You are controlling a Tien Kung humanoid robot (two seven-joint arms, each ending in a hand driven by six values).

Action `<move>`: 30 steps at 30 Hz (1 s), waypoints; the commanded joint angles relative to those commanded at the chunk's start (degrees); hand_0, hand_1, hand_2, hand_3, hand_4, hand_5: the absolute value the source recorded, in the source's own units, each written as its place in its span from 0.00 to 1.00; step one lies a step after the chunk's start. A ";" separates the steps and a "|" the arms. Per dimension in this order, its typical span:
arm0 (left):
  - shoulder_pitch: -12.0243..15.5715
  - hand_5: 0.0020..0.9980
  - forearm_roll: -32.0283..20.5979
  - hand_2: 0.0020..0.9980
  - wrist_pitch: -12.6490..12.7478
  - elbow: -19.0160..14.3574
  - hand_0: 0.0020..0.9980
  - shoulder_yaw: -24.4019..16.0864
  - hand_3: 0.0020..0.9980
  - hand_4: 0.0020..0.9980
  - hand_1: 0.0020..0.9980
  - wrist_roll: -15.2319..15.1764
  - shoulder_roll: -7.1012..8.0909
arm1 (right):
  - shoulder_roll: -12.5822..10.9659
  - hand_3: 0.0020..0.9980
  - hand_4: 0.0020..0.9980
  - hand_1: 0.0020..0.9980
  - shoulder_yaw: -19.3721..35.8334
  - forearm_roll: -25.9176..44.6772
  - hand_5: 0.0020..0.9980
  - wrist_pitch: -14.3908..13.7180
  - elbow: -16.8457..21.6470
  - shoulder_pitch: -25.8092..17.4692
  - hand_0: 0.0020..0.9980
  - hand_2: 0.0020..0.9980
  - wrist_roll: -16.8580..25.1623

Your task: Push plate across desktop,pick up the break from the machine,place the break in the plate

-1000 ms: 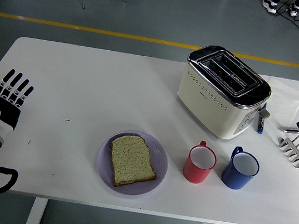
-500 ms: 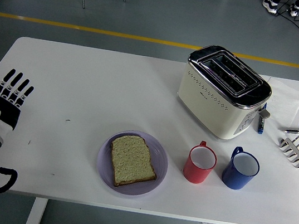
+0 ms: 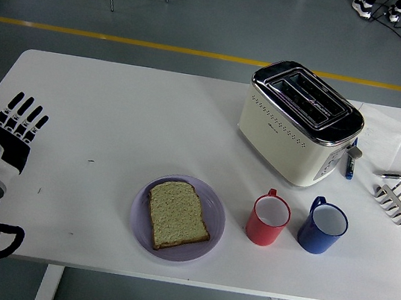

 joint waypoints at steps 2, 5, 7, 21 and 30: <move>-0.09 1.00 0.08 0.78 -0.08 -0.08 0.73 -0.19 0.72 0.57 0.76 0.06 0.00 | -0.07 0.73 0.48 0.75 0.01 0.02 0.58 0.03 -0.04 0.13 0.79 0.75 -0.02; -0.35 1.00 0.29 0.78 -0.38 -0.22 0.73 -0.55 0.72 0.57 0.76 0.33 0.00 | -0.10 0.73 0.48 0.75 -0.08 0.02 0.58 0.14 -0.06 0.36 0.79 0.75 -0.05; -0.44 1.00 0.33 0.78 -0.45 -0.23 0.73 -0.63 0.71 0.57 0.76 0.41 0.00 | -0.12 0.73 0.48 0.74 -0.12 0.02 0.58 0.17 -0.07 0.40 0.79 0.75 -0.07; -2.16 1.00 0.61 0.77 -1.29 -0.74 0.73 -0.94 0.71 0.57 0.75 1.73 1.25 | -0.01 0.71 0.48 0.74 0.76 -2.06 0.58 0.91 -2.31 0.77 0.79 0.74 -0.63; -2.28 1.00 1.40 0.77 -2.47 -0.97 0.73 -1.67 0.71 0.57 0.75 4.15 0.85 | 0.16 0.70 0.48 0.74 0.93 -1.69 0.58 1.80 -3.34 1.05 0.78 0.74 -1.07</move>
